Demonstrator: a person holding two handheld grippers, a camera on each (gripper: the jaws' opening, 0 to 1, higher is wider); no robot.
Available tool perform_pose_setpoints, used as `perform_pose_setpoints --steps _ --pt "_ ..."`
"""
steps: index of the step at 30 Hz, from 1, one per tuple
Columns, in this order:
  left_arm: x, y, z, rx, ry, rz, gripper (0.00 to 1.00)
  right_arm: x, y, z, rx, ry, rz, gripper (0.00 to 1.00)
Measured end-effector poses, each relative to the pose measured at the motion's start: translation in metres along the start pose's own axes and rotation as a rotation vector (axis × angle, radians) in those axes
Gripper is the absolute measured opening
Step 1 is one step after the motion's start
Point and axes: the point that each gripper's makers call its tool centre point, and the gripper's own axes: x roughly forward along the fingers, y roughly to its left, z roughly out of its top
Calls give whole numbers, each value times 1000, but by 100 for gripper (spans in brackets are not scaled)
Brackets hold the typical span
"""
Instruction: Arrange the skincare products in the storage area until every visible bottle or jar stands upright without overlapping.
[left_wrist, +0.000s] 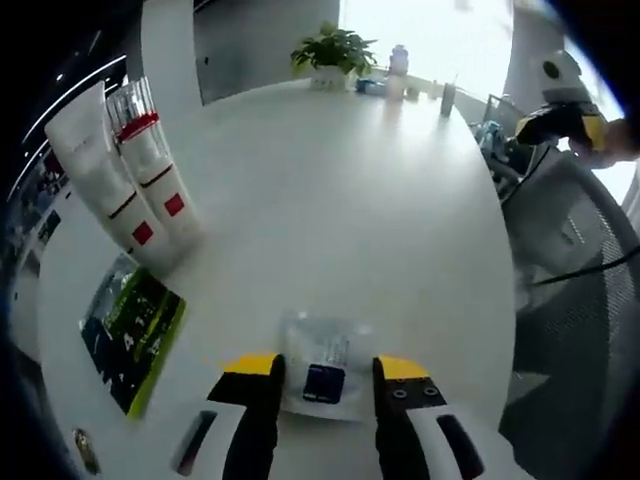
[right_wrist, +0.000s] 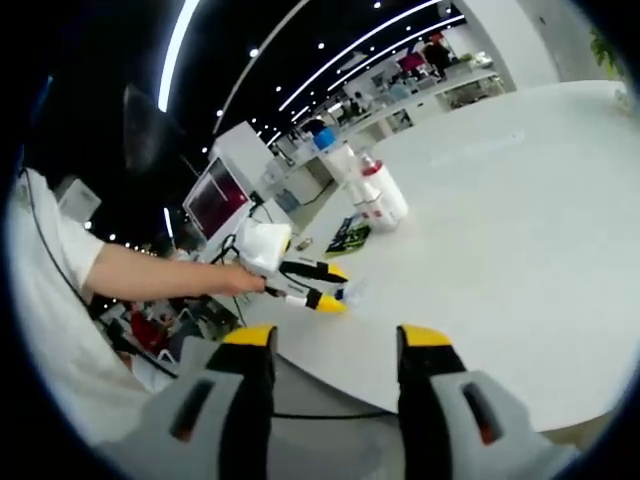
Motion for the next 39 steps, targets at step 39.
perform_pose_setpoints --steps 39 --pt "-99 -107 111 156 -288 -60 38 29 33 29 110 35 166 50"
